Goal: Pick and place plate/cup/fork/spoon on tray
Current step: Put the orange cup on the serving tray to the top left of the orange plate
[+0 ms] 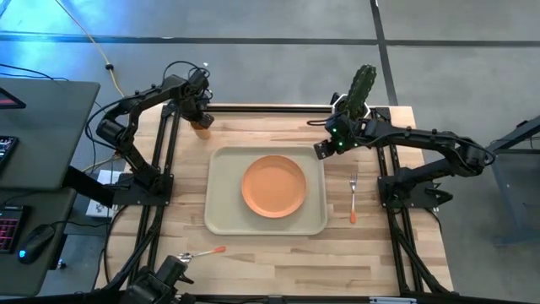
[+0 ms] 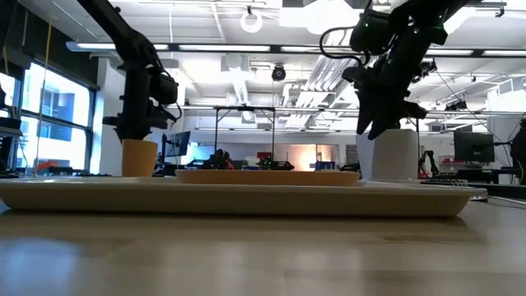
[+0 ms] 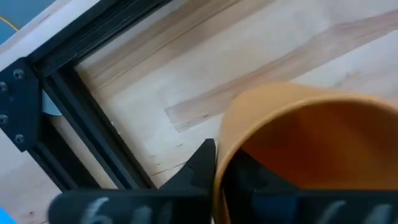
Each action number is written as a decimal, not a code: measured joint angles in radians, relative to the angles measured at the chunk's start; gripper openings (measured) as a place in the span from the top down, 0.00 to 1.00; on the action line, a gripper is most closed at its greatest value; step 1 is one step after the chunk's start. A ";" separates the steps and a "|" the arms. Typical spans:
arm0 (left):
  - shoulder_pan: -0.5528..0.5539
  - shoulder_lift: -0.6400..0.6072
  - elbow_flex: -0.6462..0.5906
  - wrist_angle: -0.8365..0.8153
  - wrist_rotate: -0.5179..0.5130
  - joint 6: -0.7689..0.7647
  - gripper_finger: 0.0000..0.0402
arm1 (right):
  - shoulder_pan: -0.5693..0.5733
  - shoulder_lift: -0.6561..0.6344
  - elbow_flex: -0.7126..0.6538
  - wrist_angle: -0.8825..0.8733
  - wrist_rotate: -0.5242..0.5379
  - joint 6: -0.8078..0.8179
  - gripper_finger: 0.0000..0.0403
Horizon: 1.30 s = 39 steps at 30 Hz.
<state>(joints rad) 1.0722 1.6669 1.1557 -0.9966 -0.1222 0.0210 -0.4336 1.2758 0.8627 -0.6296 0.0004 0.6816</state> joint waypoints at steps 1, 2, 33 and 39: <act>0.000 -0.001 0.000 0.000 -0.002 0.003 0.98 | 0.000 0.000 0.000 0.000 -0.006 0.003 0.67; 0.000 -0.002 0.000 0.000 -0.002 0.011 0.98 | 0.000 0.000 0.000 0.000 -0.018 0.015 0.67; -0.500 -0.207 -0.018 -0.008 0.072 -0.216 1.00 | 0.211 -0.046 0.000 -0.001 0.163 0.245 0.67; -0.544 -0.118 -0.018 0.001 0.061 -0.247 1.00 | 0.298 -0.048 0.000 -0.054 0.188 0.285 0.67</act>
<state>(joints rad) 0.5287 1.5486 1.1378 -0.9957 -0.0615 -0.2258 -0.1358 1.2278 0.8627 -0.6840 0.1882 0.9663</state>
